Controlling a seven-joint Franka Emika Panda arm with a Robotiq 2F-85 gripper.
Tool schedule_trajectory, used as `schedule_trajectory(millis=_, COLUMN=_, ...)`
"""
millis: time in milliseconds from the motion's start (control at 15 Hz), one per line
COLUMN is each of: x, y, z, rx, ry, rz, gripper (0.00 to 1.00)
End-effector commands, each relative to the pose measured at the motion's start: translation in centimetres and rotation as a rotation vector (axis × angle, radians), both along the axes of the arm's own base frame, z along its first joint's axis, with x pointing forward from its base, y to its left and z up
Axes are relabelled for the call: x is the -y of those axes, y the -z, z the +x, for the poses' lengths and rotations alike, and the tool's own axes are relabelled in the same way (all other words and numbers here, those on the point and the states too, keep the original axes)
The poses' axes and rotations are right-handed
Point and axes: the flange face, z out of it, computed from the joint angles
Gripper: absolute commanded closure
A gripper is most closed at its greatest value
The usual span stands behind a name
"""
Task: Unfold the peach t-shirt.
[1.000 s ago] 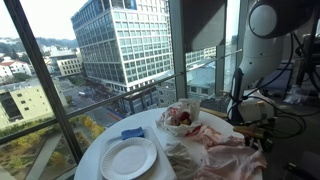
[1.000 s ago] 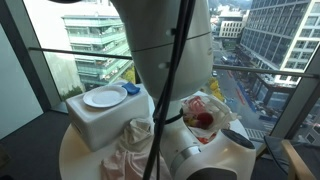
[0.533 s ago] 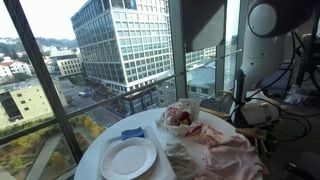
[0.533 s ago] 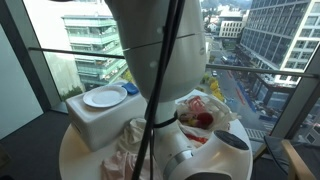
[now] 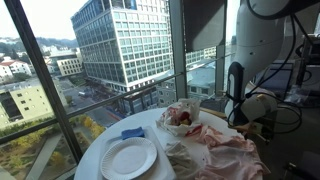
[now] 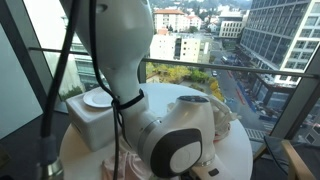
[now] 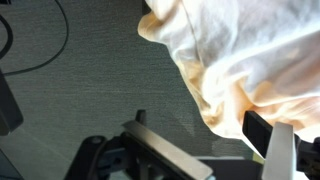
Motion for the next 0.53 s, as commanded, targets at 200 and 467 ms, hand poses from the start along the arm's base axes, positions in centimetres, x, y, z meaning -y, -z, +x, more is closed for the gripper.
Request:
schedule_trajectory(millis=200, x=-7.7, y=-7.1, z=4.8, rx=0.075, ry=-0.218, rz=0.052, gripper=0.0)
schedule_trajectory(millis=467, x=-11.6, y=-9.7, z=8.3, rx=0.073, ry=-0.291, rz=0.081, gripper=0.0)
